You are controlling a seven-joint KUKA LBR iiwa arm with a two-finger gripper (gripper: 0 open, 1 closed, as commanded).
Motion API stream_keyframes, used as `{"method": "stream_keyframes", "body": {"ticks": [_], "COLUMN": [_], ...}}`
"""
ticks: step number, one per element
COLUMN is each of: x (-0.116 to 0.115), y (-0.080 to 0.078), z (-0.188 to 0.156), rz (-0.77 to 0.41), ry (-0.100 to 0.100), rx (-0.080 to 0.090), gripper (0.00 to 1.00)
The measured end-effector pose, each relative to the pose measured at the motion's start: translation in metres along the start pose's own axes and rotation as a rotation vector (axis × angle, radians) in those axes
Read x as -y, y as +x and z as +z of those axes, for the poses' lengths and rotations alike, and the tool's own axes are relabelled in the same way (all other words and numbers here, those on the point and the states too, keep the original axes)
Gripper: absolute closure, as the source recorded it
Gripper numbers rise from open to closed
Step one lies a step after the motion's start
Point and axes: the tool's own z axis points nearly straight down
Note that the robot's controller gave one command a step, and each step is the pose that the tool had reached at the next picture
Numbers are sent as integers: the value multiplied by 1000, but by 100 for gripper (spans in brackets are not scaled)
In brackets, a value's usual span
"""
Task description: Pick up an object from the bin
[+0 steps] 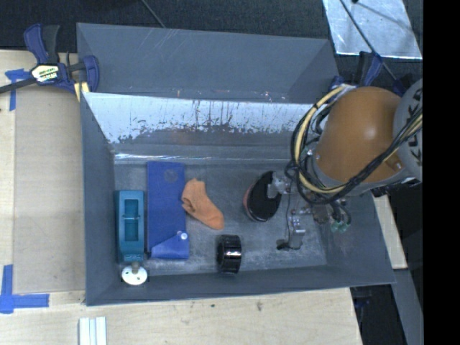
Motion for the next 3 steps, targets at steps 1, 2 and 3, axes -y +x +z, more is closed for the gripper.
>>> {"method": "stream_keyframes", "body": {"ticks": [1,2,3], "x": [0,18,14], "y": [0,-8,-41], "z": [-1,42,64], "rz": [0,-30,-75], "ry": [0,1,1], "rx": [1,16,3], "gripper": [0,0,0]}}
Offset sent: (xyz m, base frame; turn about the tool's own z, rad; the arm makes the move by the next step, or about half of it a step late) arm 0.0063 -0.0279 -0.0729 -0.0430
